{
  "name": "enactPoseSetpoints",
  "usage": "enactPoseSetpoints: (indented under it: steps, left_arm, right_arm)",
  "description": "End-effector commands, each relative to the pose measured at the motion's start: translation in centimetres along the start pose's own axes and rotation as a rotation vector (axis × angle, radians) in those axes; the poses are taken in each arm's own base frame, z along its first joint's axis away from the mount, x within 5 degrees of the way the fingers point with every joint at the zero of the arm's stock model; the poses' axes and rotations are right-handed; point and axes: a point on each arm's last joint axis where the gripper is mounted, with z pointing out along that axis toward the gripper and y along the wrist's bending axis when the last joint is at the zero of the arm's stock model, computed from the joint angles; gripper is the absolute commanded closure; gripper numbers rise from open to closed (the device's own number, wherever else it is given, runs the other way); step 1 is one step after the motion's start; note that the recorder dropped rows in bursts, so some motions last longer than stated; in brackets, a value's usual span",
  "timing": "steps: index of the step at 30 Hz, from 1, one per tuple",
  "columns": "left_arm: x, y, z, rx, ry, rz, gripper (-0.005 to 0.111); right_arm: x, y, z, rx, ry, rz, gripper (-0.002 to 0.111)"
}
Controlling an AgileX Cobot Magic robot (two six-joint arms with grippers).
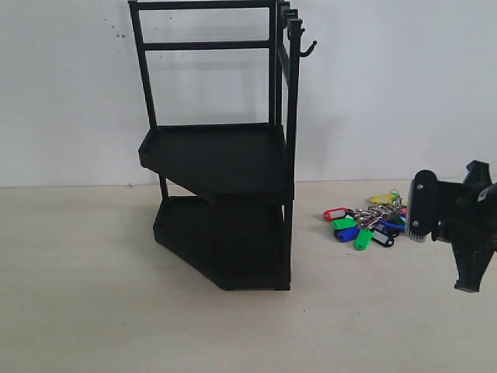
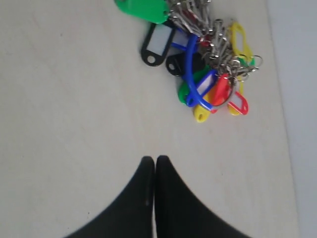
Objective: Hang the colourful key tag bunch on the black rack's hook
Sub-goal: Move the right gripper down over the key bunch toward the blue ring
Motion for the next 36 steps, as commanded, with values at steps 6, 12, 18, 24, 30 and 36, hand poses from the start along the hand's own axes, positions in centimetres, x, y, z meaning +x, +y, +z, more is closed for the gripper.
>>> enactPoseSetpoints:
  steps: [6, 12, 18, 24, 30, 36]
  left_arm:
    - [-0.2, 0.0, 0.0, -0.001, -0.016, -0.022, 0.102]
    - [-0.2, 0.0, 0.0, -0.001, -0.016, -0.022, 0.102]
    - [-0.2, 0.0, 0.0, -0.001, -0.016, -0.022, 0.102]
    - [-0.2, 0.0, 0.0, -0.001, -0.016, -0.022, 0.102]
    - [-0.1, 0.0, 0.0, -0.001, -0.013, -0.022, 0.102]
    - [-0.1, 0.0, 0.0, -0.001, -0.013, -0.022, 0.102]
  right_arm:
    - [-1.1, -2.2, 4.5, 0.011, -0.008, -0.062, 0.108]
    - [-1.4, -3.0, 5.8, 0.028, -0.013, -0.095, 0.108]
    - [-1.3, -2.8, 7.1, 0.038, -0.011, -0.175, 0.092]
    - [-1.3, -2.9, 8.0, 0.093, -0.026, -0.156, 0.052]
    - [-1.4, -3.1, 8.5, 0.143, -0.04, -0.16, 0.056]
    - [-1.2, -2.7, 9.2, 0.147, -0.039, -0.161, 0.057]
